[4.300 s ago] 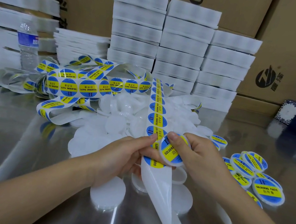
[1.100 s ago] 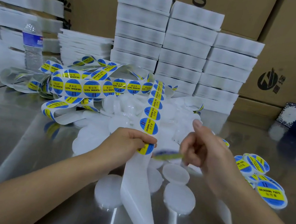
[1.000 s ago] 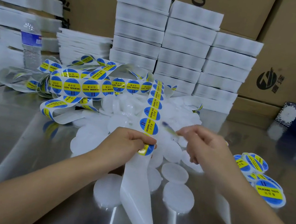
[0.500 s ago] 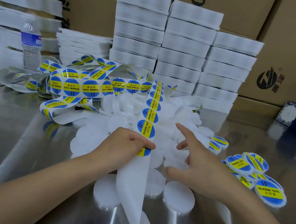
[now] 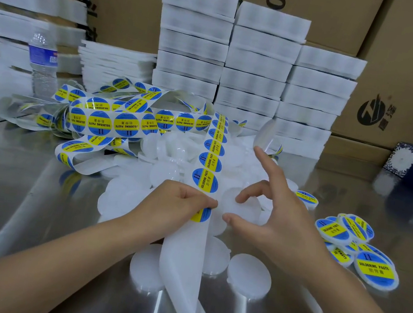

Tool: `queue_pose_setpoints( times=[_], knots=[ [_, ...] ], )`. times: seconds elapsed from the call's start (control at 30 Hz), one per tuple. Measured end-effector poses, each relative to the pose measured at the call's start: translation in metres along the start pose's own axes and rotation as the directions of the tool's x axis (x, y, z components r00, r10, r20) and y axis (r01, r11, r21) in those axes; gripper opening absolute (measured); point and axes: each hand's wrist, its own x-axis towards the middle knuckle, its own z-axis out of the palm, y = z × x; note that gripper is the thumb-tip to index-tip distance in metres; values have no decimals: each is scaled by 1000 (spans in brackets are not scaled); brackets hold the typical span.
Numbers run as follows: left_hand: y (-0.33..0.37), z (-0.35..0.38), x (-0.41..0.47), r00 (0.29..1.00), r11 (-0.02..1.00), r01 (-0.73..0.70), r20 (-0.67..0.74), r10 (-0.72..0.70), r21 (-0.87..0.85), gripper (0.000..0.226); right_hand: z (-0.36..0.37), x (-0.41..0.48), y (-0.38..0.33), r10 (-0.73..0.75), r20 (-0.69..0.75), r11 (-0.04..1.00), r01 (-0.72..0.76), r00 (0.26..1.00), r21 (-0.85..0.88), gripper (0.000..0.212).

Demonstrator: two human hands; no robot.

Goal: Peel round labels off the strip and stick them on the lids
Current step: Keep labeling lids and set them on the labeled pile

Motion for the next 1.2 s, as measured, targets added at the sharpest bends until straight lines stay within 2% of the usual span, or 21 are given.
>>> queue_pose_setpoints(
  times=[0.13,0.2,0.33,0.43,0.5,0.6,0.77,0.87,1.0,1.07,1.1,1.2],
  knots=[
    [-3,0,0,998,998,-48,42,47,37,31,1,-1,-3,0,33,1000,0,999,3,89],
    [-3,0,0,998,999,-36,49,35,25,18,2,0,-5,-22,42,1000,22,999,0,90],
    [-2,1,0,999,1000,-22,26,22,12,17,4,-1,-8,-59,15,998,59,998,9,88],
    [-1,-1,-3,998,1000,-24,52,24,-5,39,4,0,-7,-18,-7,997,18,1000,76,85],
    [-2,-2,-3,995,996,-80,58,78,30,43,5,1,-6,28,1,989,-28,1000,146,88],
    [-1,-3,-4,984,984,-170,60,167,49,37,8,2,-6,113,20,962,-114,993,249,94],
    [-1,-2,-7,972,978,-205,123,198,44,14,9,3,-5,212,46,893,-212,976,397,101],
    [0,-2,-7,976,986,-163,150,156,30,18,9,4,-6,227,-3,886,-205,974,416,85],
    [1,-1,-6,989,996,-67,135,58,62,27,3,5,-8,235,-149,900,-157,960,406,48],
    [1,-2,-4,993,999,-10,118,4,52,31,-2,8,-10,303,-121,839,-204,945,504,29],
    [1,-2,-4,993,999,17,120,-21,35,31,-5,9,-12,345,-77,773,-237,935,588,26],
    [1,-2,-4,986,997,79,148,-76,-14,30,-12,12,-12,381,68,577,-295,922,761,40]
  ],
)
